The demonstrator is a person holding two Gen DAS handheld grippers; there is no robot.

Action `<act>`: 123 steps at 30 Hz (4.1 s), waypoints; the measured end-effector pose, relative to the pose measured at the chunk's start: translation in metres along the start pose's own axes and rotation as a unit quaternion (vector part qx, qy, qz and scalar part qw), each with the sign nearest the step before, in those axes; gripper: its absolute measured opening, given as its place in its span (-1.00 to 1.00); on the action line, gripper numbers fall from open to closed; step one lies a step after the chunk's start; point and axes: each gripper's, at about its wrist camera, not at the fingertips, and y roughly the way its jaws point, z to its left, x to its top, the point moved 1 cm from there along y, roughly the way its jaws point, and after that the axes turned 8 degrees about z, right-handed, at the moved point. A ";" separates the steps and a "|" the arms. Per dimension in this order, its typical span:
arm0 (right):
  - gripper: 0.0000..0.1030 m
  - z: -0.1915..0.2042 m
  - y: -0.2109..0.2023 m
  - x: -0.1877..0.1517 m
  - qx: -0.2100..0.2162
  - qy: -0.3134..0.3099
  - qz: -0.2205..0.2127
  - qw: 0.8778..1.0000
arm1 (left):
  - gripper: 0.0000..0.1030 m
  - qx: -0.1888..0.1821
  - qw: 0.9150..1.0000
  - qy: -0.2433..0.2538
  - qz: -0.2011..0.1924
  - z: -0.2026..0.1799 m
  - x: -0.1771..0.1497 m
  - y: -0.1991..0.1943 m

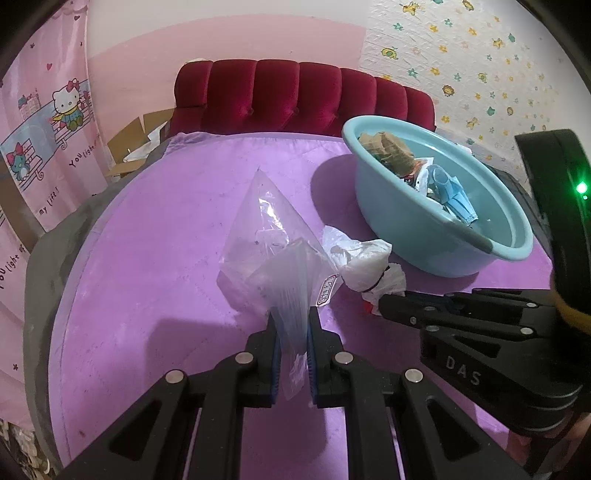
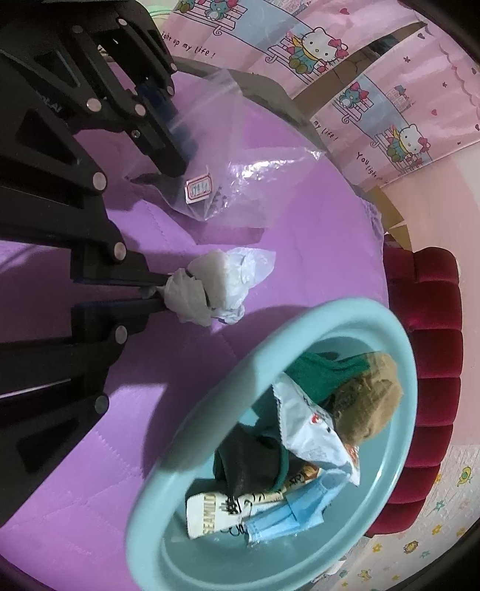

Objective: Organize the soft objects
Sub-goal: 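Carry the clear bag and white tissue together over the blue basin, then open both tools to drop the bag and tissue into the basin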

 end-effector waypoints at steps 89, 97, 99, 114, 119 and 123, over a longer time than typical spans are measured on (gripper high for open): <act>-0.91 -0.172 -0.114 0.072 -0.048 0.091 -0.025 0.994 | -0.76 -0.054 0.995 0.081 0.011 -0.163 0.122 0.007; -0.91 -0.188 -0.085 0.084 -0.042 0.098 -0.007 0.994 | -0.76 -0.045 0.994 0.098 0.024 -0.171 0.131 0.036; -0.91 -0.191 -0.080 0.086 -0.042 0.098 -0.004 0.994 | -0.76 -0.043 0.993 0.103 0.025 -0.174 0.133 0.041; -0.83 -0.197 -0.068 0.087 -0.034 0.096 0.002 0.995 | -0.75 -0.035 0.992 0.113 0.032 -0.178 0.135 0.057; -0.23 -0.195 -0.076 0.085 -0.042 0.091 -0.005 0.995 | -0.48 -0.028 0.993 0.108 0.031 -0.175 0.130 0.053; -0.04 -0.192 -0.083 0.083 -0.059 0.089 -0.013 0.994 | 0.60 -0.016 0.995 0.095 0.029 -0.170 0.129 0.051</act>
